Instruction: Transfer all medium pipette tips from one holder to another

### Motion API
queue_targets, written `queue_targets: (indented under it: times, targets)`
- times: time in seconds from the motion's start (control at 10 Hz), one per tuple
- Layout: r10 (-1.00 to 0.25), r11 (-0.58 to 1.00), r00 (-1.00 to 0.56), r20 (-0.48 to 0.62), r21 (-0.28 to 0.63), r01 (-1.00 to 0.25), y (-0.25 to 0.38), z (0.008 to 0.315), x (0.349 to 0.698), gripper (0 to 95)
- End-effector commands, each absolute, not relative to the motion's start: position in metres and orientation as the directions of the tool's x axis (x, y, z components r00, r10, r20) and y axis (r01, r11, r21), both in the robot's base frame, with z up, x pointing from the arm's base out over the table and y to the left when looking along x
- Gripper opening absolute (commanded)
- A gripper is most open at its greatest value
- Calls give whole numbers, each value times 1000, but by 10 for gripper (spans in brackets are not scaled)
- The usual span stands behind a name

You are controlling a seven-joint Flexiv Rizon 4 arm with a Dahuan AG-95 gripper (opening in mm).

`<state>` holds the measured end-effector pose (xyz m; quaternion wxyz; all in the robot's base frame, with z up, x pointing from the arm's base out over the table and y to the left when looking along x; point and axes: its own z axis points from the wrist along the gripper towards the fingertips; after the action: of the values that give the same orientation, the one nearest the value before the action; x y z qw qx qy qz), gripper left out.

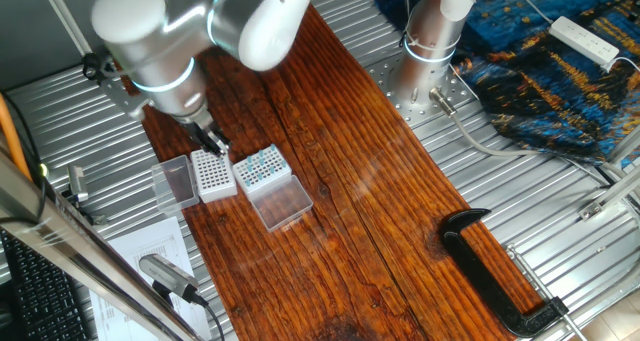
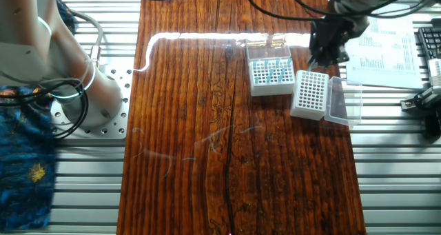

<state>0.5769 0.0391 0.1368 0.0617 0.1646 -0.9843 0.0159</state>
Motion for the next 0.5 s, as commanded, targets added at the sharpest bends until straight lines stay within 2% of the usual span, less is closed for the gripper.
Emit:
queue_targets:
  times: [0.1, 0.5]
  targets:
    - [-336, 940, -933, 125, -6, -340, 35, 136, 568, 0]
    - [-340, 940, -932, 129, 1, -342, 35, 131, 557, 0]
